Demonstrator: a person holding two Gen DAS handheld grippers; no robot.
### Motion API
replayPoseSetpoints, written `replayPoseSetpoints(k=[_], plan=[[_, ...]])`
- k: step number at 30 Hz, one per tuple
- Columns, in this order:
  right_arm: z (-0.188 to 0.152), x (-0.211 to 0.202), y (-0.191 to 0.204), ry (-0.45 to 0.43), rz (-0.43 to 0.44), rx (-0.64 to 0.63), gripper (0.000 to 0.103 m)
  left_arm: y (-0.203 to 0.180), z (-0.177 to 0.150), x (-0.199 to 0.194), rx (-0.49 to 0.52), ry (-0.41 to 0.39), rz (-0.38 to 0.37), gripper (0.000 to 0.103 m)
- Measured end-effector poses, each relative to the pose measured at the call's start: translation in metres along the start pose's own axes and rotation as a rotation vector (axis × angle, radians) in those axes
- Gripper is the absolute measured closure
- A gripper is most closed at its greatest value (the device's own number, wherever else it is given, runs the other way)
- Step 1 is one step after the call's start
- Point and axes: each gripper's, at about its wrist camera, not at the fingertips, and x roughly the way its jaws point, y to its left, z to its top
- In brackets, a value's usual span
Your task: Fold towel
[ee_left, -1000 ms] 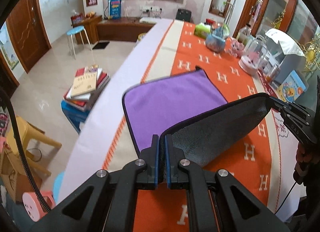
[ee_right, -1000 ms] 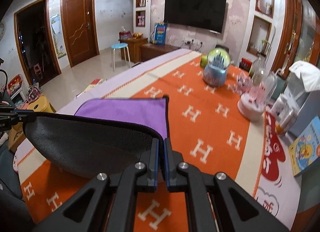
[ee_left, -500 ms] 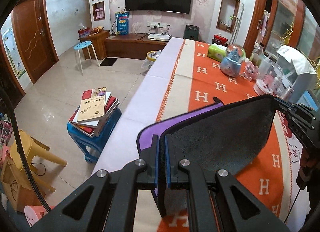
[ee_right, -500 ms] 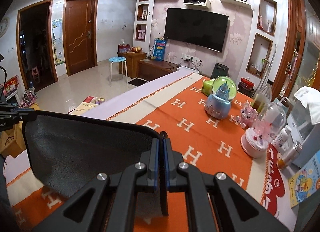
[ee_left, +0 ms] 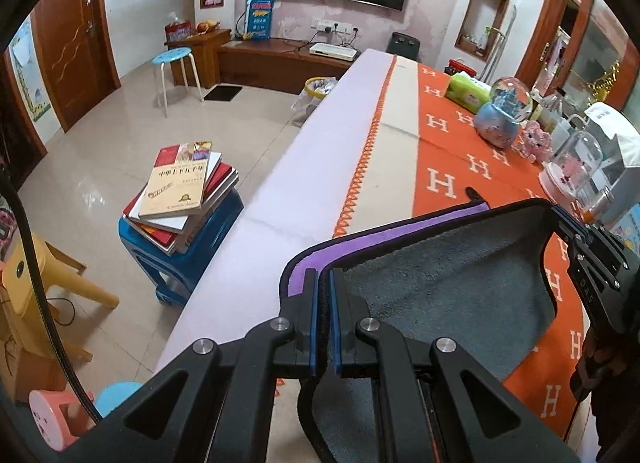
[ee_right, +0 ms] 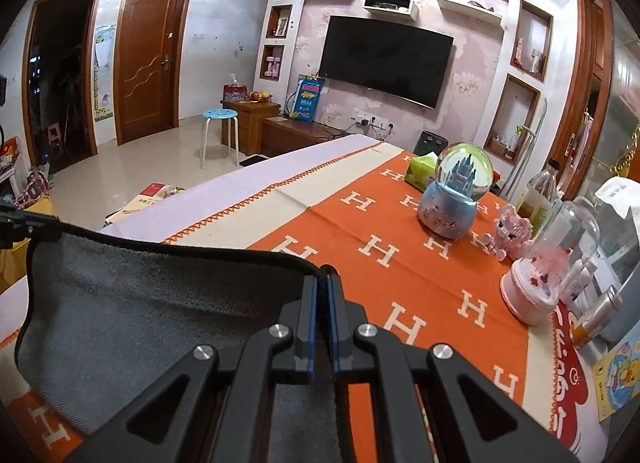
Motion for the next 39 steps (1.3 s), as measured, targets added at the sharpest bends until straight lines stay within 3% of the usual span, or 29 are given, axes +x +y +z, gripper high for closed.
replayPoseSetpoints(k=[5, 8, 10, 11, 12, 16, 20, 24, 33, 39], plan=[[-0.006, 0.015, -0.001, 0.025, 0.004, 0.032, 0.096, 0.002, -0.002, 0.02, -0.005, 0.036, 0.004, 0.099], [-0.008, 0.019, -0.004, 0.035, -0.001, 0.065, 0.089, 0.003, -0.002, 0.025, -0.013, 0.042, 0.012, 0.096], [-0.009, 0.019, -0.007, 0.04, 0.004, 0.089, 0.076, 0.005, -0.002, 0.028, -0.024, 0.049, 0.015, 0.091], [-0.009, 0.018, -0.008, 0.039, 0.007, 0.099, 0.068, 0.006, -0.002, 0.028, -0.027, 0.05, 0.017, 0.084], [-0.01, 0.017, -0.008, 0.035, 0.01, 0.107, 0.066, 0.007, -0.003, 0.027, -0.033, 0.049, 0.015, 0.076], [-0.011, 0.011, -0.013, 0.039, 0.005, 0.132, 0.062, 0.007, -0.007, 0.02, -0.042, 0.052, -0.002, 0.068], [-0.013, -0.004, -0.016, 0.042, -0.008, 0.148, 0.049, 0.005, -0.014, 0.009, -0.052, 0.059, 0.007, 0.046], [-0.018, -0.019, -0.019, 0.064, -0.006, 0.166, 0.045, 0.003, -0.025, -0.009, -0.051, 0.066, 0.003, 0.039], [-0.039, -0.071, -0.015, 0.139, -0.024, 0.218, 0.041, 0.001, -0.068, -0.049, -0.046, 0.066, -0.047, 0.034], [-0.065, -0.114, -0.001, 0.198, -0.034, 0.259, 0.034, 0.006, -0.108, -0.075, -0.02, 0.092, -0.012, 0.034]])
